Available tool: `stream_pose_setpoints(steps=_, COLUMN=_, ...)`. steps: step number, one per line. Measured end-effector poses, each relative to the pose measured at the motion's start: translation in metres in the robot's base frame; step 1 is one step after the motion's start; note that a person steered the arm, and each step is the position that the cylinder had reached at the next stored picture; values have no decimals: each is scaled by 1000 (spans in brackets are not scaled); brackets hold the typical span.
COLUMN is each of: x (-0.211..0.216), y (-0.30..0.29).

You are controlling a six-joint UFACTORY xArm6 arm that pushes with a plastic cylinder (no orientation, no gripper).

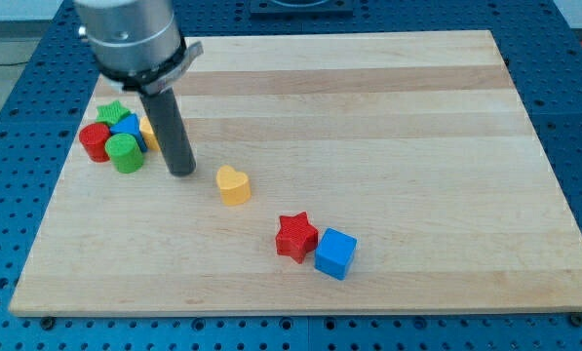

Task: Move the yellow heart towards the top

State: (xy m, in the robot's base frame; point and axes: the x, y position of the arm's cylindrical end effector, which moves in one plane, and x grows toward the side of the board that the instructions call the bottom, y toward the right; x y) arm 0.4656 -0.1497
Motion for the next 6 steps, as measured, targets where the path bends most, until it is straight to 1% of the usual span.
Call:
stream_pose_setpoints(steps=1, x=31, y=7)
stream_pose_setpoints(steps=2, x=42, y=28)
stream_pose_setpoints(steps=3, x=32, y=50)
stream_pose_setpoints(steps=5, x=2, y=117)
stream_pose_setpoints(steps=6, x=-20, y=122)
